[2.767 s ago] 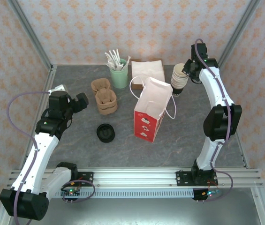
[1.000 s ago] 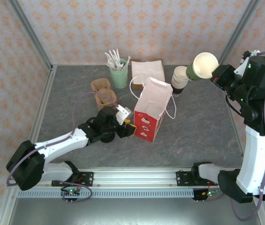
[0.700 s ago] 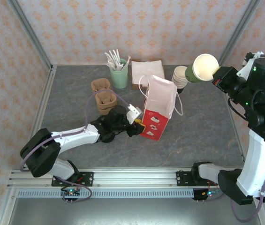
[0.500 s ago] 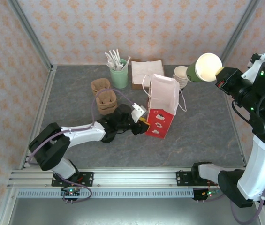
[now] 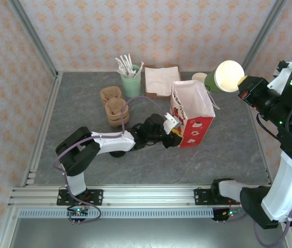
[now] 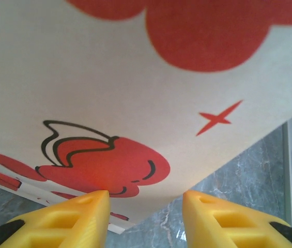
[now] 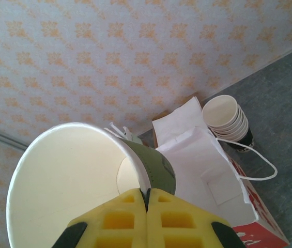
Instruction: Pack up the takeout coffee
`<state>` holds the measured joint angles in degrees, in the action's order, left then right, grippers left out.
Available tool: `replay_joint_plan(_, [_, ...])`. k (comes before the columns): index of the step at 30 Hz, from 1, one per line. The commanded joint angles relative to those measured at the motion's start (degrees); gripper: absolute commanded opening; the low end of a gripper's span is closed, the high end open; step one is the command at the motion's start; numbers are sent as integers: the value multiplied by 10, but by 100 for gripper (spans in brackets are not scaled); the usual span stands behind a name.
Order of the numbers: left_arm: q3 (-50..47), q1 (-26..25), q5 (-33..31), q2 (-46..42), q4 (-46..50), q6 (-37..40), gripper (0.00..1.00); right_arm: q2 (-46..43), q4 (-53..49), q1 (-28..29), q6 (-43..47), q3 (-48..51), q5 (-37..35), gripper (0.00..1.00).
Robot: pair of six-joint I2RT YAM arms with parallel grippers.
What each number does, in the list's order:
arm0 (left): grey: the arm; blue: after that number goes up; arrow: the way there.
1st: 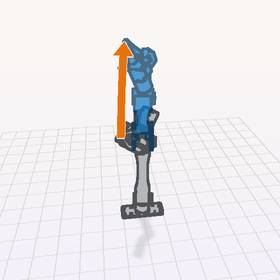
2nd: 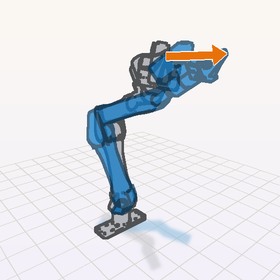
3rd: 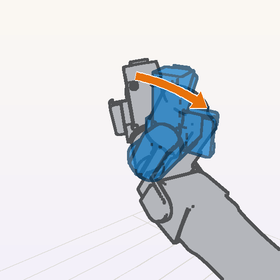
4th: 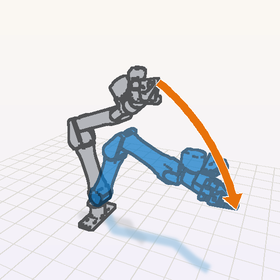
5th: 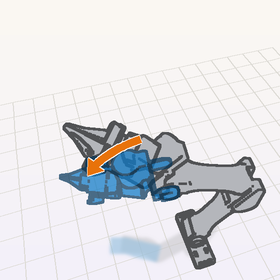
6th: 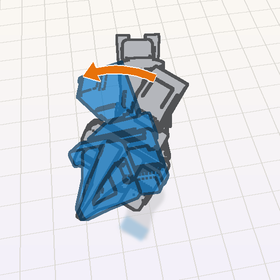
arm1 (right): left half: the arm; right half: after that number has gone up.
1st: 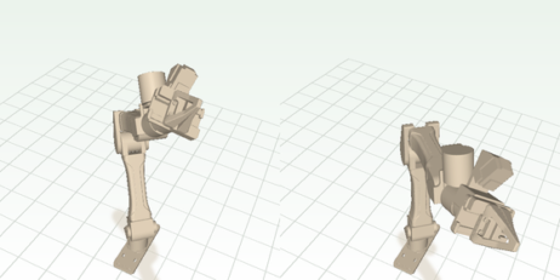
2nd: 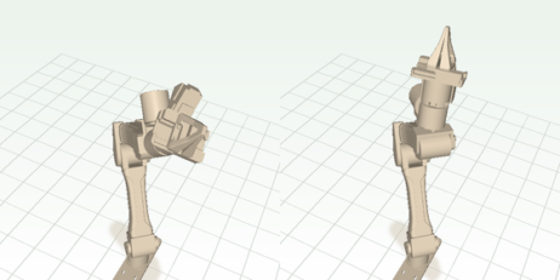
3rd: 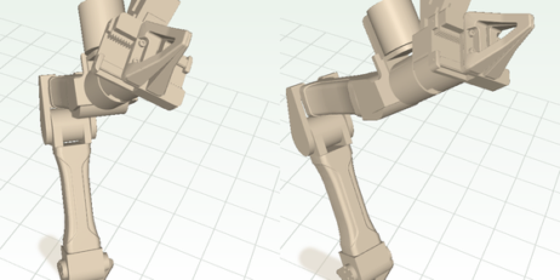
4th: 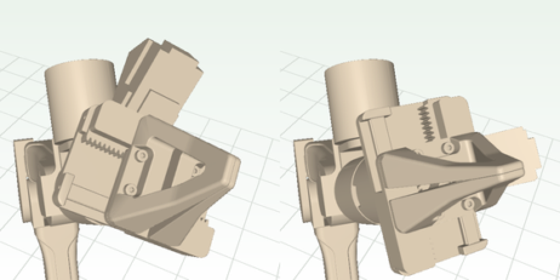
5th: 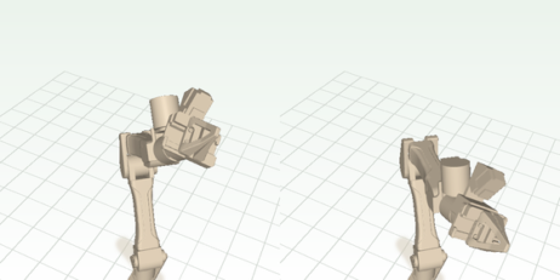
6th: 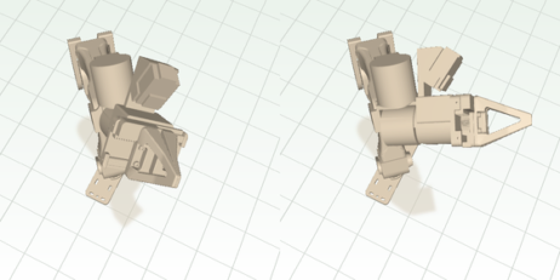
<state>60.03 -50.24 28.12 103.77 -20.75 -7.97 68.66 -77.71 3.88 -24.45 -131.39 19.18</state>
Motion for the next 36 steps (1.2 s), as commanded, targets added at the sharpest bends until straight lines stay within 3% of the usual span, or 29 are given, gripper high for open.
replay_joint_plan(1, [18, -3, 7, -4, -17, -14, 42, -5, -5, 4, -10, -24, 43, 0])
replay_joint_plan(8, [-34, 12, -23, -108, 38, 6, 43, -25, 32, 4, -30, 16, 169, 0])
replay_joint_plan(15, [-158, 80, -80, -330, 124, -6, 43, -77, 144, 7, -70, 158, 248, 0])
replay_joint_plan(20, [-201, 143, -145, -487, 243, -31, 46, -92, 192, 47, -88, 228, 241, 0])
replay_joint_plan(24, [-214, 192, -196, -568, 329, -75, 47, -85, 203, 154, -76, 271, 163, 0])
replay_joint_plan(29, [-211, 209, -277, -607, 418, -146, 49, -61, 227, 290, -64, 334, 70, 0])
replay_joint_plan(36, [-212, 215, -346, -629, 556, -271, 61, -44, 376, 412, -106, 536, -68, 0])
